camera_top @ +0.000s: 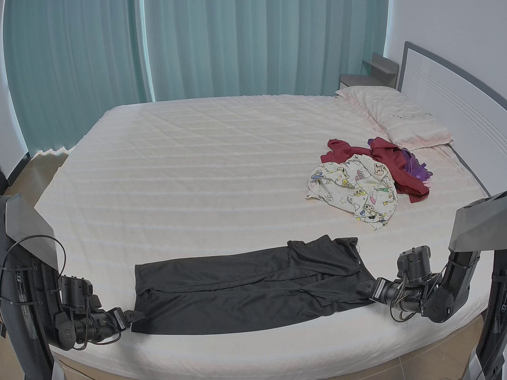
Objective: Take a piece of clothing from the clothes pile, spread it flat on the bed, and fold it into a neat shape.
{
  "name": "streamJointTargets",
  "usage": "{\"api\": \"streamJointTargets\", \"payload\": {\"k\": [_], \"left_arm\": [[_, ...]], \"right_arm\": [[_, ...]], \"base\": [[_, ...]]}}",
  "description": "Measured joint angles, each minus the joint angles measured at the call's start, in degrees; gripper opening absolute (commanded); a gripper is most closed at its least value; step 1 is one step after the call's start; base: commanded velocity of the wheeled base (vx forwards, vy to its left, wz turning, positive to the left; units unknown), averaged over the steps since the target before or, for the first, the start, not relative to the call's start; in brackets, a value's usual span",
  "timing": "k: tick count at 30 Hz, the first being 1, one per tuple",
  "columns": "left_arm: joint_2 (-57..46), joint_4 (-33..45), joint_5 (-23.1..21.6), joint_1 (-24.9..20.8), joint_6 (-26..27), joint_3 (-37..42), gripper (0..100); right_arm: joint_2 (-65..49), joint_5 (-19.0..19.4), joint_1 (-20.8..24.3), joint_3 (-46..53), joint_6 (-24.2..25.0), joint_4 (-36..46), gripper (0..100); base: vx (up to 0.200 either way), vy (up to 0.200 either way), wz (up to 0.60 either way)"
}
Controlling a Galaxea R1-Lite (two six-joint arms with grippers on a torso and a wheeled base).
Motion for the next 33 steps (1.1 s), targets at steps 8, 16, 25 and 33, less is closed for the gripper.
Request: {"api": "streamJointTargets", "payload": {"k": [8, 16, 25, 33], "left_arm": [[0.0, 0.0, 0.1, 0.0, 0.0, 0.0, 100], [0.0, 0.0, 0.1, 0.0, 0.0, 0.0, 100], [0.2, 0.0, 0.1, -0.1, 0.0, 0.0, 100], [0.2, 0.0, 0.1, -0.1, 0.0, 0.0, 100]], "right_arm": [[0.5, 0.4, 0.0, -1.6, 2.0, -2.9, 100], [0.6, 0.4, 8.4, -1.9, 11.1, -2.7, 100], [4.5, -0.1, 13.2, -5.5, 12.4, -1.9, 100], [2.1, -0.2, 9.4, -5.9, 11.2, 2.0, 100]], "base": [[0.0, 0.0, 0.0], [0.0, 0.0, 0.0], [0.0, 0.0, 0.0], [0.0, 0.0, 0.0]]}}
